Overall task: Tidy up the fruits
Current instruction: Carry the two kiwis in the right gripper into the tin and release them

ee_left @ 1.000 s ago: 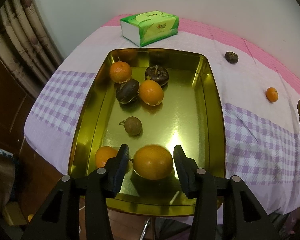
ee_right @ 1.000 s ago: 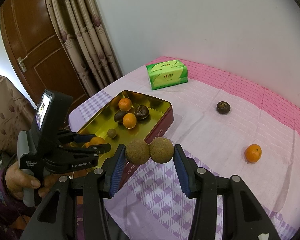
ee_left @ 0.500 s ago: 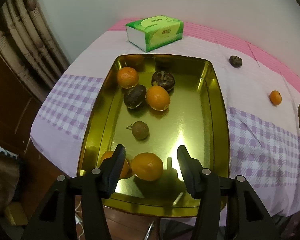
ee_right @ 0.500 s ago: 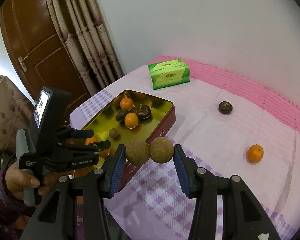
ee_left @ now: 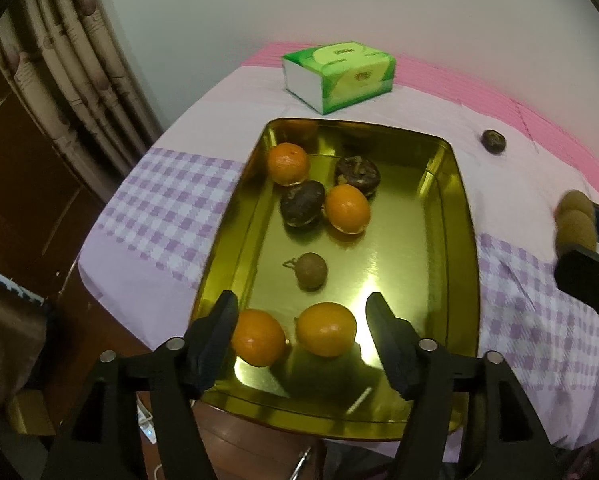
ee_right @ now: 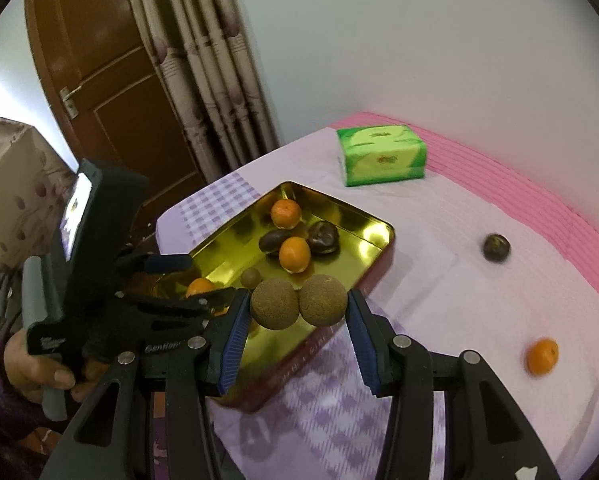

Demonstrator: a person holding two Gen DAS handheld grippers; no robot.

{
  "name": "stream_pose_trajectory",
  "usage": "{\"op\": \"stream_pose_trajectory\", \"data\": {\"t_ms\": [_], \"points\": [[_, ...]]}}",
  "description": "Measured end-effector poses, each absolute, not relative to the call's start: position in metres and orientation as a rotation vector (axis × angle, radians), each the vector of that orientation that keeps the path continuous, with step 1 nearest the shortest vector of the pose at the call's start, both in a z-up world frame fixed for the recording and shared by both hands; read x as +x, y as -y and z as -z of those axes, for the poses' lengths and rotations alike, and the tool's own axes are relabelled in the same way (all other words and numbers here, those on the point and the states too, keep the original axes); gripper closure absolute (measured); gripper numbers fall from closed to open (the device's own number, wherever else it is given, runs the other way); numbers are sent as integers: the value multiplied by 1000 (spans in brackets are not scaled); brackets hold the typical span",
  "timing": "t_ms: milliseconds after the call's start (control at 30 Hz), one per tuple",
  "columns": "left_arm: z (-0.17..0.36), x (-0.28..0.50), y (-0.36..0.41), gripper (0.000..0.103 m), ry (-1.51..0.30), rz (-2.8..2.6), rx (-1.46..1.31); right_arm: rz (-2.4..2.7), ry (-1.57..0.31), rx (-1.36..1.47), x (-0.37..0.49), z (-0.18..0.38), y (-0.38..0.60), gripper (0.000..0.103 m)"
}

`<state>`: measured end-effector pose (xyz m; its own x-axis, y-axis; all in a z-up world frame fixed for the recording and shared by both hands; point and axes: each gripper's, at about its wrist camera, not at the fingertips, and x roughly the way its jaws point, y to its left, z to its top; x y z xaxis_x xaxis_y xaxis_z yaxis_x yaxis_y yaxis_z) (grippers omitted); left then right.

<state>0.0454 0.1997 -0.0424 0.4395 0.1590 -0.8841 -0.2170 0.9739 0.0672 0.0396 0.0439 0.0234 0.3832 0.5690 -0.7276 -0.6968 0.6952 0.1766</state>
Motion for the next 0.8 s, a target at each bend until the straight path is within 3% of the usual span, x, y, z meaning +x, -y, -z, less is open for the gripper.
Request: {"op": "stream_pose_trajectory", "data": {"t_ms": [233,800], "points": [[37,44,-212,25,-1063,-309,-61,-850,-884,-214,71,-8,-74,58],[43,48,-228,24,-1090,-350,-114,-823,-952,-335,108,34,-111,58]]}}
